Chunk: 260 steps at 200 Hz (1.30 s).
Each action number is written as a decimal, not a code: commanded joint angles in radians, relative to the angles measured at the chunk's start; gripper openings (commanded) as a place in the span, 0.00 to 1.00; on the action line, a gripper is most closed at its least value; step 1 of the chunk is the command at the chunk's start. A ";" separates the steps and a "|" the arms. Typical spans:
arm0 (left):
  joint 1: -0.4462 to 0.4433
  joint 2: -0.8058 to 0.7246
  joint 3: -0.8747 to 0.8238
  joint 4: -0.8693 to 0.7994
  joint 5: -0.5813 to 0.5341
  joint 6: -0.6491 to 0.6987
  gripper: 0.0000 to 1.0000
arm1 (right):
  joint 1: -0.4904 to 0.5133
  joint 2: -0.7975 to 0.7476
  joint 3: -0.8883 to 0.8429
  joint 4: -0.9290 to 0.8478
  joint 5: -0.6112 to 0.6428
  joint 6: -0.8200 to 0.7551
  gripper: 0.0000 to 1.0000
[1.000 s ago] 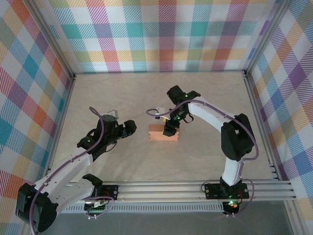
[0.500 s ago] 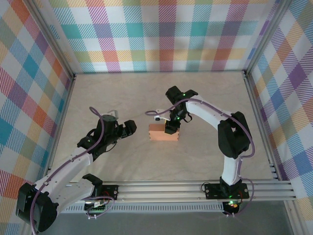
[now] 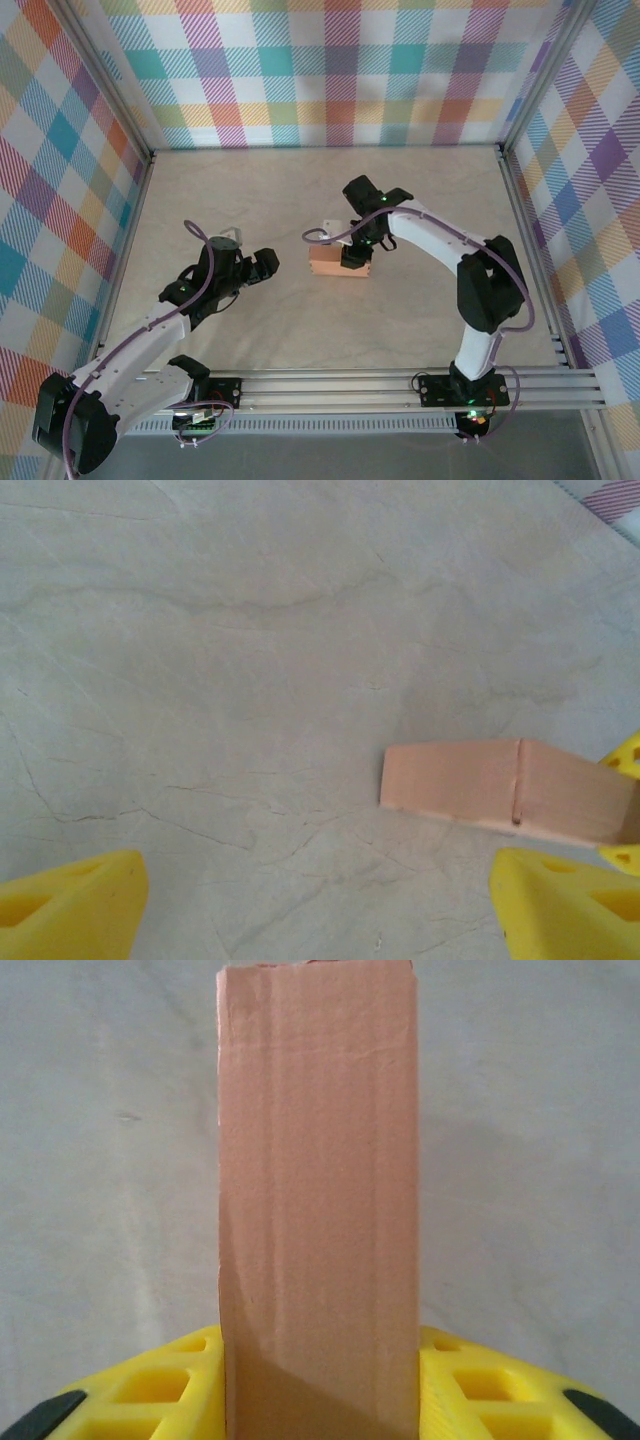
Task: Fold the paper box
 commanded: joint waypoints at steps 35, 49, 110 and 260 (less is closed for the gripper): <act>0.015 0.021 -0.031 0.067 0.021 0.015 0.88 | 0.005 -0.023 -0.146 0.599 0.289 0.006 0.36; 0.015 0.040 -0.026 0.075 0.027 0.015 0.89 | 0.006 0.002 -0.171 0.714 0.294 -0.025 0.36; 0.015 0.037 -0.029 0.068 0.032 0.028 0.89 | 0.038 0.141 -0.283 1.133 0.443 -0.279 0.34; 0.032 -0.008 -0.053 0.122 -0.038 0.217 0.98 | -0.008 0.064 -0.333 1.089 0.307 -0.074 1.00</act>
